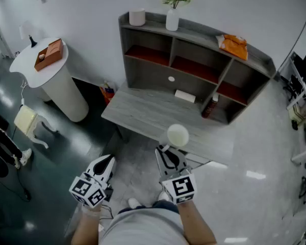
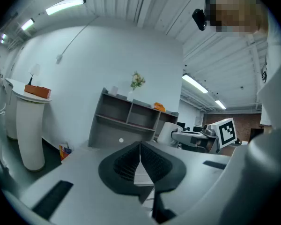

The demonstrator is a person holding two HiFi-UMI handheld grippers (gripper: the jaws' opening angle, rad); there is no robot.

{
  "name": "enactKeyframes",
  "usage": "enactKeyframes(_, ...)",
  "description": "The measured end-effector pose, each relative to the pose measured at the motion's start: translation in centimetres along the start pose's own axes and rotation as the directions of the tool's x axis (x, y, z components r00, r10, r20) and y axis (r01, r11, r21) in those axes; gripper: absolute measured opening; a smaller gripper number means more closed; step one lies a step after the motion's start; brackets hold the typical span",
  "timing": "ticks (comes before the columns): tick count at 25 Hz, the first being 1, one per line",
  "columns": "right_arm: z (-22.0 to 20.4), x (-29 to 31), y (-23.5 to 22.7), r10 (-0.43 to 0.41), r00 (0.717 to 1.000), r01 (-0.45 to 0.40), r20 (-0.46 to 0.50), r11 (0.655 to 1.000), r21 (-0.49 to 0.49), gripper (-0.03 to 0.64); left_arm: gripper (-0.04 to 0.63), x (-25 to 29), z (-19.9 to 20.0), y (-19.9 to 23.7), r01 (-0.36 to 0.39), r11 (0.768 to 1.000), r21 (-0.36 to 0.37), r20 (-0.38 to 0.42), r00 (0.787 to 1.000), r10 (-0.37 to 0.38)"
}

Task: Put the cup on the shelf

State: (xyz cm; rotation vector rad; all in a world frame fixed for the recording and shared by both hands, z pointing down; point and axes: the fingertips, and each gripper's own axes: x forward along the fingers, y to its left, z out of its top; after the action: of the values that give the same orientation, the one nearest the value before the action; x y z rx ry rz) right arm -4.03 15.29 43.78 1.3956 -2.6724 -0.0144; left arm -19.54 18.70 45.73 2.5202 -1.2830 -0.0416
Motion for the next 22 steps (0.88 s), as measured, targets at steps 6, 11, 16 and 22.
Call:
enactKeyframes(6, -0.2, -1.6, -2.7, 0.004, 1.0, -0.004, 0.006, 1.0, 0.008, 0.041, 0.017, 2.5, 0.2, -3.0, 0.008, 0.999, 0.031, -0.02, 1.0, -0.008)
enactKeyframes(11, -0.6, -2.7, -5.2, -0.011, 1.0, 0.011, 0.014, 1.0, 0.014, 0.041, 0.017, 4.7, -0.1, -4.3, 0.017, 0.999, 0.041, -0.027, 1.0, -0.016)
enactKeyframes(16, -0.7, -3.5, -8.2, 0.0, 1.0, -0.001, 0.026, 0.999, 0.032, 0.041, 0.017, 7.5, 0.0, -5.8, 0.008, 0.999, 0.041, -0.031, 1.0, -0.006)
enactKeyframes(22, -0.7, -2.8, -10.8, 0.074, 0.997, -0.074, 0.029, 0.997, 0.01, 0.041, 0.017, 10.0, -0.3, -7.2, -0.038, 0.998, 0.053, -0.032, 0.999, 0.04)
